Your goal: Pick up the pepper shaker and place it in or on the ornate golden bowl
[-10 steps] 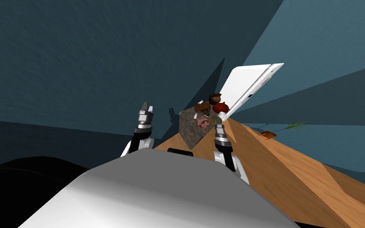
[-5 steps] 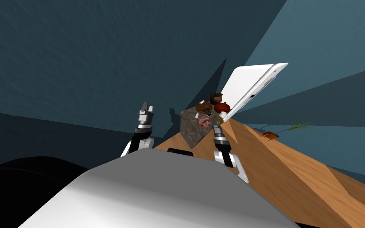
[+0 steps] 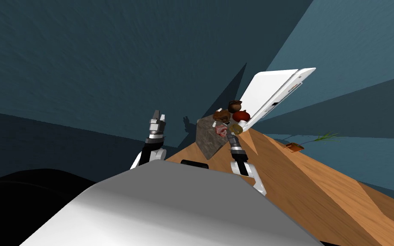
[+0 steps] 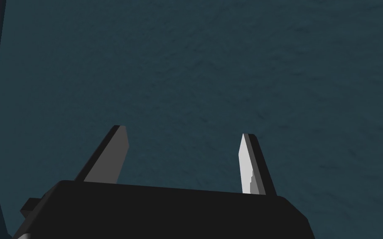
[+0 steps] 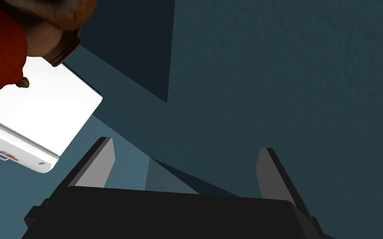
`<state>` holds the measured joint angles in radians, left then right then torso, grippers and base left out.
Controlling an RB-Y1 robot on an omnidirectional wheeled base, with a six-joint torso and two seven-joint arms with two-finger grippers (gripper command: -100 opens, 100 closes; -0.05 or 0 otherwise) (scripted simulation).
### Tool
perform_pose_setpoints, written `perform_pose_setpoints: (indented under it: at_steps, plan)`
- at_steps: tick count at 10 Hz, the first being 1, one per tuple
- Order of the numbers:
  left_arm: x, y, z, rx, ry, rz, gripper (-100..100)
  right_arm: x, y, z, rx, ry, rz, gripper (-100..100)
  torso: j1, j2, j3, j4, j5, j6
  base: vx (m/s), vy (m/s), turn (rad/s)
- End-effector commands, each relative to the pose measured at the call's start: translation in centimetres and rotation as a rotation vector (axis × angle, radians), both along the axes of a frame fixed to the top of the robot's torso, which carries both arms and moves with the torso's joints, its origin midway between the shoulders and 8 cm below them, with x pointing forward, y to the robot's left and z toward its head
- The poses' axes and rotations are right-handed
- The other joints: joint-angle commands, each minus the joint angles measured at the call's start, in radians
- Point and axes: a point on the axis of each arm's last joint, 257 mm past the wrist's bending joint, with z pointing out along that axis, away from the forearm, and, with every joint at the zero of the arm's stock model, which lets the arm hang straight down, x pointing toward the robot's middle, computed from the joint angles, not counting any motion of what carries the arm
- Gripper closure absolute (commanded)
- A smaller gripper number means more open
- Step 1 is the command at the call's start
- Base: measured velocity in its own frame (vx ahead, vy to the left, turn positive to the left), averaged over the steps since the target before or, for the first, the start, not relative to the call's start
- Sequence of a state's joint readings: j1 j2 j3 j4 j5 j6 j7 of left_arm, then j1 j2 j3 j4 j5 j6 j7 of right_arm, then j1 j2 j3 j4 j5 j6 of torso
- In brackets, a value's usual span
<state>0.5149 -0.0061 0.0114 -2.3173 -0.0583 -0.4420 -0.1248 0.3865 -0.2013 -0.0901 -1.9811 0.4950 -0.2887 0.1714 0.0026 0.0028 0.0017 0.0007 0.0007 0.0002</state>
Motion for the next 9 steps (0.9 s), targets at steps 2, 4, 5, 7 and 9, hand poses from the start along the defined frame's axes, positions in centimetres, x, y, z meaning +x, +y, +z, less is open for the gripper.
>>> perform_pose_setpoints:
  at_steps: [2, 4, 5, 7, 9]
  plan:
    - [0.0, 0.0, 0.0, 0.0, 0.0, 0.0, 0, 0.8, -0.7, -2.1, -0.083, 0.051, -0.035, -100, 0.0, 0.0, 0.0, 0.0, 0.0, 0.0, -0.042, 0.042, 0.036]
    - [0.0, 0.0, 0.0, 0.0, 0.0, 0.0, 0, 1.4, -1.6, -3.7, -0.144, 0.095, -0.066, -100, 0.0, -0.001, -0.001, 0.0, 0.0, 0.0, -0.029, 0.046, 0.033]
    - [0.0, 0.0, 0.0, 0.0, 0.0, 0.0, 0, 2.0, -2.6, -5.2, -0.175, 0.134, -0.096, -100, 0.0, -0.001, -0.001, 0.0, 0.0, 0.0, -0.029, 0.059, 0.047]
    - [0.0, 0.0, 0.0, 0.0, 0.0, 0.0, 0, 2.5, -3.6, -6.7, -0.236, 0.177, -0.128, -100, 0.0, -0.001, -0.001, 0.0, 0.0, 0.0, -0.022, 0.047, 0.028]
    - [0.0, 0.0, 0.0, 0.0, 0.0, 0.0, 0, 2.9, -4.6, -8.1, -0.296, 0.218, -0.16, -100, 0.0, -0.002, -0.001, 0.0, 0.0, 0.0, -0.015, 0.04, 0.029]
